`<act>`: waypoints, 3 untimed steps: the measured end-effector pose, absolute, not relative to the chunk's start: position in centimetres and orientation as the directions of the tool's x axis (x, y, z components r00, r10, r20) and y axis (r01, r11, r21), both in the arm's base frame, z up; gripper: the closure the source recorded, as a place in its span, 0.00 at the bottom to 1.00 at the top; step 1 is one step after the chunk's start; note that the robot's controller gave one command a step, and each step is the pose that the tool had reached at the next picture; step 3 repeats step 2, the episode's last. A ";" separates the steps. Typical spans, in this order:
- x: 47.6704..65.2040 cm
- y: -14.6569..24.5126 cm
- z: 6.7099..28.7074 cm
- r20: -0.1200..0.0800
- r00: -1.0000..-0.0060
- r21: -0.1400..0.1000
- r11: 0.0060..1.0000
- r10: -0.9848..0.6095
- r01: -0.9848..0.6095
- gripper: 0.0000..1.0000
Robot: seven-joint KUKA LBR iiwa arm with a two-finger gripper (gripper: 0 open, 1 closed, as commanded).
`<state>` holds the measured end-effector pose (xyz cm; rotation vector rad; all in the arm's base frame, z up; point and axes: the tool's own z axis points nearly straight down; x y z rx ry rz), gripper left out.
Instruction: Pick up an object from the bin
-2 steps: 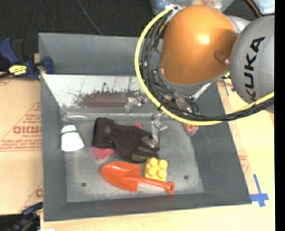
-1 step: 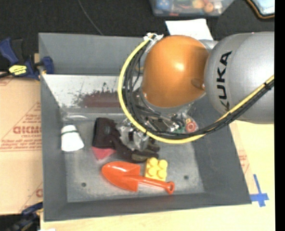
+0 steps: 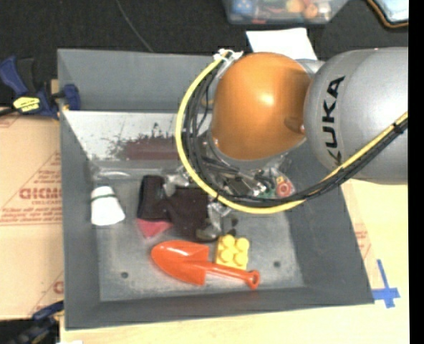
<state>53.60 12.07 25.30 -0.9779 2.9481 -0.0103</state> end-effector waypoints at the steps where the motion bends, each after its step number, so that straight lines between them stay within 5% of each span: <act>1: 53.6 12.1 25.3 -0.032 -0.801 -0.017 0.802 -0.597 -0.597 0.00; 3: 53.7 12.1 27.3 -0.021 -0.801 -0.013 0.801 -0.599 -0.599 0.00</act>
Offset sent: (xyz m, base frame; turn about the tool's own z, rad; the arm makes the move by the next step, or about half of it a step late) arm 0.0108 0.0075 0.1205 -0.0189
